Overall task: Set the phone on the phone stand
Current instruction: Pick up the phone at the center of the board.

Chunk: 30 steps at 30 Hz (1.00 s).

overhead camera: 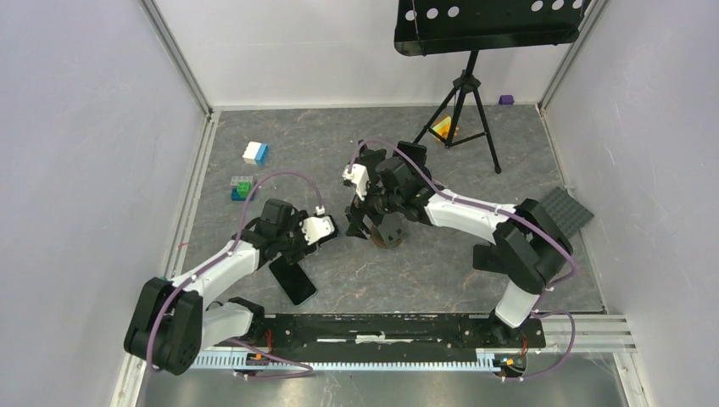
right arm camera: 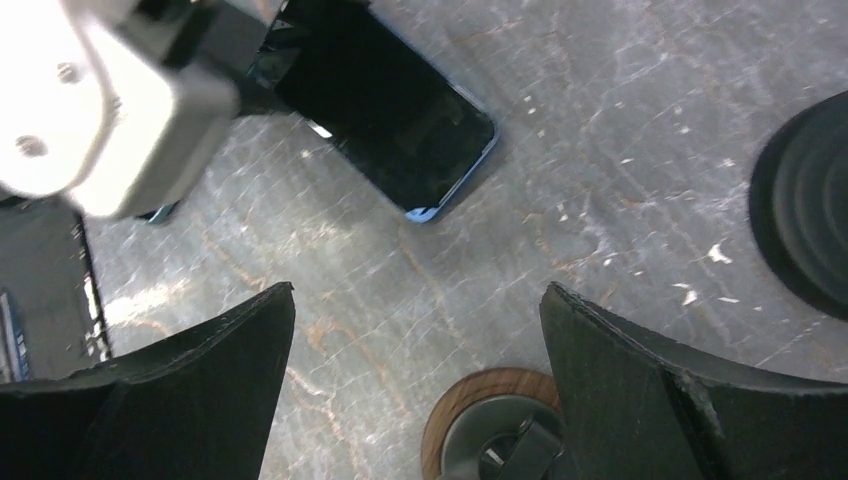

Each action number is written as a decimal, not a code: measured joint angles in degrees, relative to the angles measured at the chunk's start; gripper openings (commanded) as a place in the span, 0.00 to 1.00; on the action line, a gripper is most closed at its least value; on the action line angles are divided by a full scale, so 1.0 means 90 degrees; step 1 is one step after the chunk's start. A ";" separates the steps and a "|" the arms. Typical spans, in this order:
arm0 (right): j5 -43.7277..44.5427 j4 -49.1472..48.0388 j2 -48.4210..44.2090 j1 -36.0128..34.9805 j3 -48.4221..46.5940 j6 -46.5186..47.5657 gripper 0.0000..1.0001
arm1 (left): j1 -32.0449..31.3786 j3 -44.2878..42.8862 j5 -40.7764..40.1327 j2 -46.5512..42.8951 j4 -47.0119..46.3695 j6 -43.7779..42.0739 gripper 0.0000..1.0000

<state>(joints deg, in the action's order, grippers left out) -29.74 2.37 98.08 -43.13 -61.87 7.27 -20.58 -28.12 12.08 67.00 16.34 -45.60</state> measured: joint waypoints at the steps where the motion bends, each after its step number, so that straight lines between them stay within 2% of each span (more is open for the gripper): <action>1: 0.0068 0.0034 0.0075 -0.0005 -0.0100 -0.0005 0.96 | 0.0000 0.0126 -0.0005 -0.0143 -0.0112 -0.0036 0.02; 12: 0.0597 0.0151 0.0573 -0.0168 -0.0673 -0.0017 0.93 | 0.0000 0.1222 -0.0034 -0.1409 -0.1025 -0.0304 0.02; 30: 0.0306 0.0491 0.1921 -0.0333 -0.1773 0.0284 0.93 | -0.0231 0.1770 -0.0197 -0.1829 -0.1780 -0.1064 0.02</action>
<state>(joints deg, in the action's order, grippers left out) -26.98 6.79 115.37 -46.13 -77.82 9.82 -22.65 -12.19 10.31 50.54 0.32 -55.18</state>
